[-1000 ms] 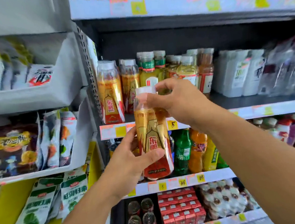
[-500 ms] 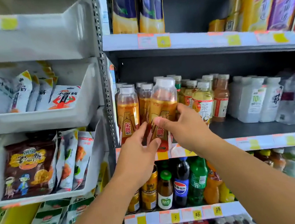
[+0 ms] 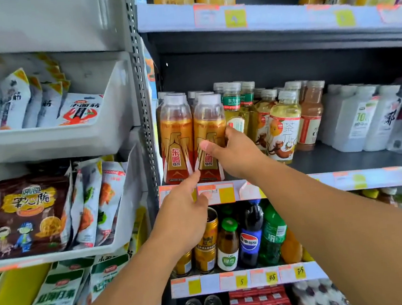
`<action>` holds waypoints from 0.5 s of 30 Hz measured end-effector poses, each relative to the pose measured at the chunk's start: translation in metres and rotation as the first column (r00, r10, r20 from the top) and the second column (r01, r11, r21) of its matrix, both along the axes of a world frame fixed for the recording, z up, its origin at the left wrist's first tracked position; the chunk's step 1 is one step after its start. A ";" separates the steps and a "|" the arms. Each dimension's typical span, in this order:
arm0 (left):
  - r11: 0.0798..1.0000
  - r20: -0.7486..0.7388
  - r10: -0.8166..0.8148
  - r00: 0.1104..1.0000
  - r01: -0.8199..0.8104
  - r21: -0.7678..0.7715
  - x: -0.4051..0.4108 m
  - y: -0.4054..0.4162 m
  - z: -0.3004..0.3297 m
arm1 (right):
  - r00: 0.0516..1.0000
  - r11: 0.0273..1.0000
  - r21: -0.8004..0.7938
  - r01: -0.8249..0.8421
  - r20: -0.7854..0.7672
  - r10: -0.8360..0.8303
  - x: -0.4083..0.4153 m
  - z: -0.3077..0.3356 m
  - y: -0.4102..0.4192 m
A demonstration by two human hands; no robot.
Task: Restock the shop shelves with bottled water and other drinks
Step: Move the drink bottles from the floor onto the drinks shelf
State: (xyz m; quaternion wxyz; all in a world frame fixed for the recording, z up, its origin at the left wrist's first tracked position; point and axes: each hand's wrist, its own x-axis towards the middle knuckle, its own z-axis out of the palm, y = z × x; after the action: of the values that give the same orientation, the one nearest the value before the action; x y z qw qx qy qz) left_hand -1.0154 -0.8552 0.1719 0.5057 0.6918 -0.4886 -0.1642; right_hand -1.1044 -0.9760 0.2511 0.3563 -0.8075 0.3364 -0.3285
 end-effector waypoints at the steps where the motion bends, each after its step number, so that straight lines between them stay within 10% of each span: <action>1: 1.000 -0.006 -0.003 1.000 0.003 -0.005 -0.001 0.000 0.001 | 1.000 1.000 0.006 -0.001 -0.020 0.001 -0.001 0.002 0.001; 8: 0.997 0.021 0.077 0.997 -0.077 -0.025 -0.037 0.016 -0.005 | 0.982 0.964 -0.192 0.185 0.075 -0.174 -0.027 -0.019 0.024; 11: 0.987 -0.005 -0.023 1.000 0.023 0.156 -0.050 0.020 -0.037 | 0.975 0.935 -0.294 0.198 0.153 -0.158 -0.051 -0.053 0.039; 15: 0.795 -0.011 -0.287 0.958 0.244 0.555 -0.071 0.033 -0.099 | 0.981 0.981 -0.192 -0.020 -0.192 -0.018 -0.093 -0.134 0.050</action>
State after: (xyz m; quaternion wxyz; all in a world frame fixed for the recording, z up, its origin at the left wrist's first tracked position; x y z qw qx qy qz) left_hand -1.0869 -0.8224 0.0734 0.2386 0.7380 -0.5309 -0.3415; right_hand -1.1975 -0.9255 0.1170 0.2423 -0.8663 0.3357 -0.2794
